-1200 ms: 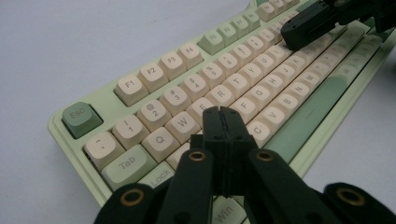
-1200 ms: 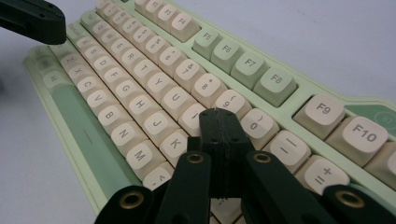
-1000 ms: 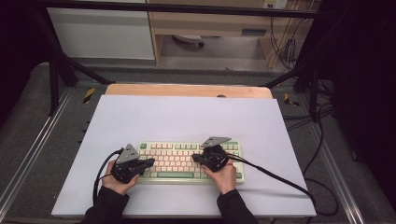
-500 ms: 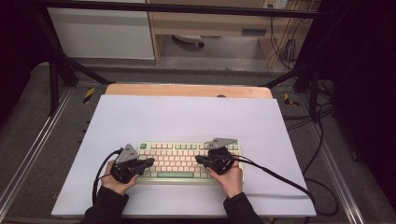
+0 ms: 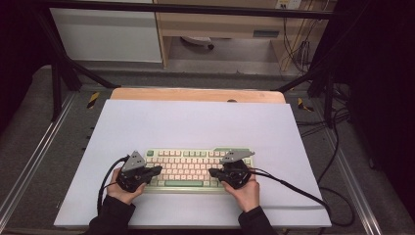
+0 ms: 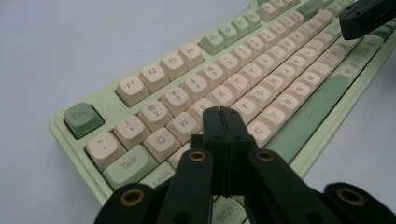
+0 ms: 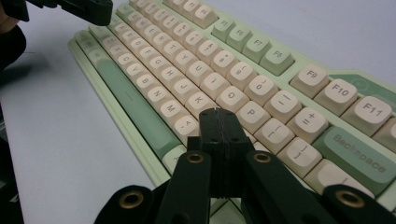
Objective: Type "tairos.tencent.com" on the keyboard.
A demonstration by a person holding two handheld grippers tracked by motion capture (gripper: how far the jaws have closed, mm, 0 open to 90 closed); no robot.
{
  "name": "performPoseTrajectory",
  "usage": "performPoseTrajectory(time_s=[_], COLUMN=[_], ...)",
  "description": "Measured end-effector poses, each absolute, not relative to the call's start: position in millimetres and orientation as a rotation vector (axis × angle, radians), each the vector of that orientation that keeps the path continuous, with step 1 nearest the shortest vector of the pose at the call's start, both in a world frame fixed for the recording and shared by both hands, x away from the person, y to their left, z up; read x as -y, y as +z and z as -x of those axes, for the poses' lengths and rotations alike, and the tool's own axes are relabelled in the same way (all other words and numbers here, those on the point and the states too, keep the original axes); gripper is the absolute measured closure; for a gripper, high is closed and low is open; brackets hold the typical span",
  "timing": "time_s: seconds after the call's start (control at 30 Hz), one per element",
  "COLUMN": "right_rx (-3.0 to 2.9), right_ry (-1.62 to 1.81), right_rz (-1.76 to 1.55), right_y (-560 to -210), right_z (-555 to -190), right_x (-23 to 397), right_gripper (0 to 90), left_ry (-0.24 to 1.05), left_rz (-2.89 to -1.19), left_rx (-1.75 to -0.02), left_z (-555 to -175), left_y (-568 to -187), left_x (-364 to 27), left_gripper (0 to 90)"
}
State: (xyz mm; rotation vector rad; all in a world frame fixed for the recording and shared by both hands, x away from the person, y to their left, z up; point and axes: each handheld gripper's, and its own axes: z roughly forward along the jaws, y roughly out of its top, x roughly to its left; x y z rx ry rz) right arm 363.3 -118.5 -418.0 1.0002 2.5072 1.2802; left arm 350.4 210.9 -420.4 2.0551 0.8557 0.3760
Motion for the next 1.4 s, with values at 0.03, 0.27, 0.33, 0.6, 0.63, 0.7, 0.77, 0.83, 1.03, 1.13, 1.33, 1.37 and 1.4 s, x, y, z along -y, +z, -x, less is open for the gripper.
performPoseTrajectory(time_s=[0.03, 0.27, 0.33, 0.6, 0.63, 0.7, 0.77, 0.83, 1.03, 1.13, 1.33, 1.37, 1.4], right_rx=[-2.51, -2.52, -2.52, -2.528, -2.531, -2.535, -2.539, -2.537, -2.538, -2.538, -2.537, -2.538, -2.538], right_ry=[1.284, 1.273, 1.277, 1.282, 1.281, 1.275, 1.272, 1.274, 1.276, 1.276, 1.277, 1.276, 1.277], right_rz=[-1.001, -0.987, -0.988, -0.988, -0.984, -0.991, -0.992, -0.985, -0.985, -0.983, -0.981, -0.984, -0.983], right_y=[-418, -420, -420, -423, -424, -425, -426, -427, -426, -427, -426, -426, -426], right_z=[-363, -360, -359, -359, -359, -359, -359, -360, -360, -359, -359, -359, -359], right_x=[118, 117, 117, 114, 114, 113, 113, 113, 113, 113, 113, 113, 113], right_gripper=[90.0, 90.0, 90.0, 90.0, 90.0, 90.0, 90.0, 90.0, 90.0, 90.0, 90.0, 90.0, 90.0], left_ry=[0.375, 0.373, 0.371, 0.369, 0.369, 0.369, 0.369, 0.369, 0.372, 0.376, 0.383, 0.384, 0.384], left_rz=[-2.057, -2.07, -2.071, -2.072, -2.071, -2.072, -2.072, -2.073, -2.077, -2.085, -2.094, -2.094, -2.095], left_rx=[-0.854, -0.843, -0.845, -0.845, -0.846, -0.845, -0.845, -0.844, -0.848, -0.855, -0.866, -0.867, -0.87], left_z=[-351, -351, -351, -351, -351, -351, -351, -351, -353, -355, -359, -359, -360], left_y=[-421, -422, -423, -423, -423, -423, -423, -423, -425, -427, -430, -431, -431], left_x=[-210, -207, -206, -207, -207, -207, -207, -207, -205, -203, -201, -201, -201], left_gripper=[89.9, 90.0, 89.9, 90.0, 89.9, 89.9, 90.0, 90.0, 90.0, 90.0, 90.0, 90.0, 90.0])
